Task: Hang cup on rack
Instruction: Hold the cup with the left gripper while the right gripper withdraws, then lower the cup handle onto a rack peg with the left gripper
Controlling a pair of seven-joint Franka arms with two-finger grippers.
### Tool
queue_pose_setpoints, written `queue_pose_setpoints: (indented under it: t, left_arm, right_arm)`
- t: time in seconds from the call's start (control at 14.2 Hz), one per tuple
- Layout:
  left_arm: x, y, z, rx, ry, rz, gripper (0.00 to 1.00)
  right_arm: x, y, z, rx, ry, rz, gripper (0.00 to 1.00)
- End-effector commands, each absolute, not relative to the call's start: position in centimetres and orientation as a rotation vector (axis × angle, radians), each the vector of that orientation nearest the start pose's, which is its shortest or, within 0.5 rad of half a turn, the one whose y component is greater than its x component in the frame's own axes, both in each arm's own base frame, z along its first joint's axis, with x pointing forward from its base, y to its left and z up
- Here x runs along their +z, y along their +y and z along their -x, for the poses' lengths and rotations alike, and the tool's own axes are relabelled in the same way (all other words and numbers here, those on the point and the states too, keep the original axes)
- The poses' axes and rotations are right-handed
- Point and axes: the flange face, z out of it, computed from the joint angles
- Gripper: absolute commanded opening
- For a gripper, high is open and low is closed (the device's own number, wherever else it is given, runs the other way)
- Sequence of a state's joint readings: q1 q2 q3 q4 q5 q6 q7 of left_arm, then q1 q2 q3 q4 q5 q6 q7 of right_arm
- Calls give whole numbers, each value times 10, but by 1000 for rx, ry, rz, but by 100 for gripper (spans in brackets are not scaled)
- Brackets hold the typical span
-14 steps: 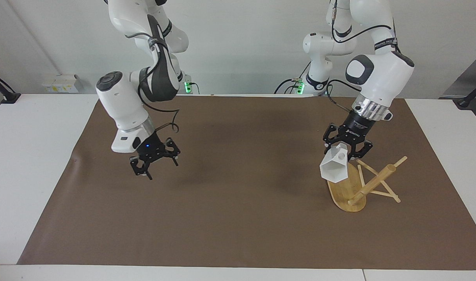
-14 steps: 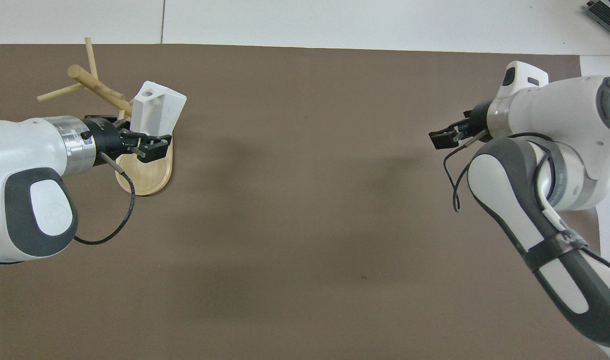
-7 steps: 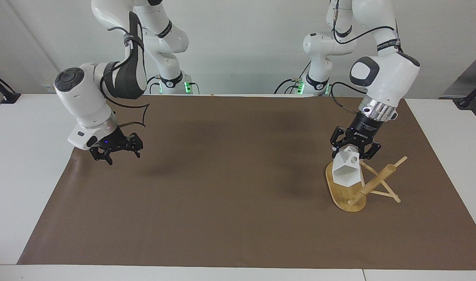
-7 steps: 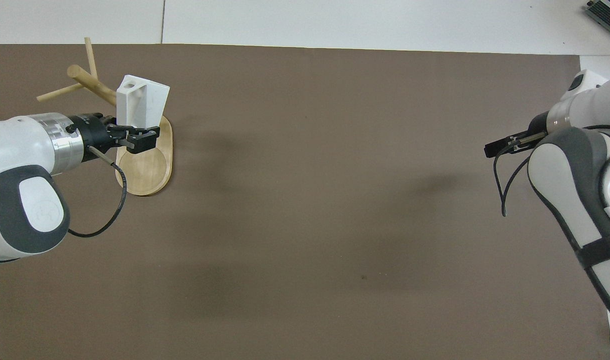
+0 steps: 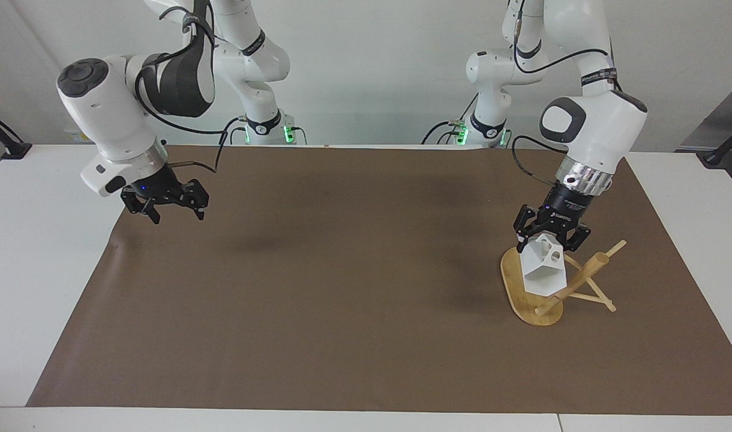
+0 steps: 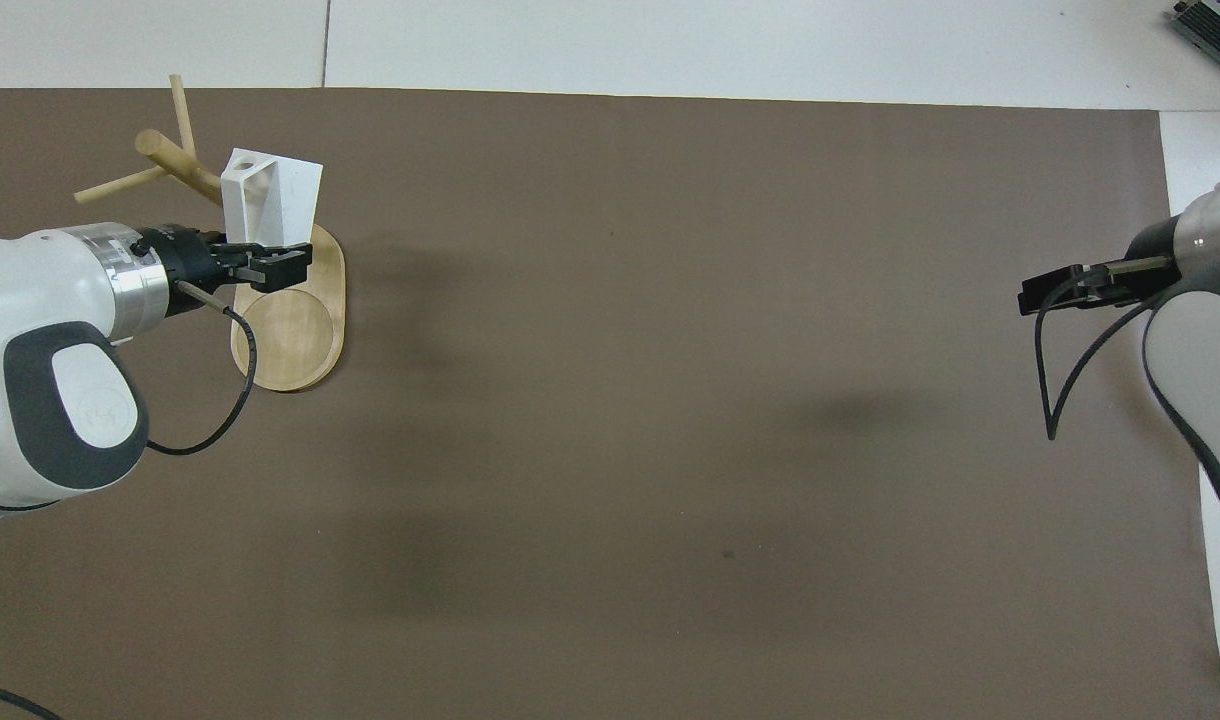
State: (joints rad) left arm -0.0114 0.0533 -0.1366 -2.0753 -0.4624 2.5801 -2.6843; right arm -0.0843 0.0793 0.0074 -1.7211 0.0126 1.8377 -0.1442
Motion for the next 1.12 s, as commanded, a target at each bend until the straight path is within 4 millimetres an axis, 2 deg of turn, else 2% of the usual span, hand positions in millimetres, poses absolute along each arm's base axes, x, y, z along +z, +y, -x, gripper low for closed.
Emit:
queue_pose_setpoints:
  t: [0.0, 0.35, 0.49, 0.7, 0.84, 0.91, 1.05]
  left_arm:
    - [452, -76, -590, -347, 2597, -294, 0]
    - [449, -64, -592, -362, 2612, -166, 0]
    - [447, -63, -592, -365, 2612, -141, 0]
    - [446, -63, -591, -363, 2613, -137, 2]
    - [446, -62, -591, -362, 2614, -140, 27]
    - [446, -62, -591, -363, 2617, -145, 45]
    - [445, -54, -592, -358, 2621, -141, 63]
  right_arm:
    - [562, -45, -569, -85, -47, 3141, 100]
    - [591, -42, -546, -44, -57, 3138, 100]
    - [599, -42, -541, 6, -50, 3134, 100]
    - [622, -43, -538, 28, -48, 3133, 100]
    - [637, -43, -534, 41, -44, 3127, 100]
    - [640, -44, -532, 64, -38, 3121, 100]
    - [638, -56, -528, 89, 34, 3100, 100]
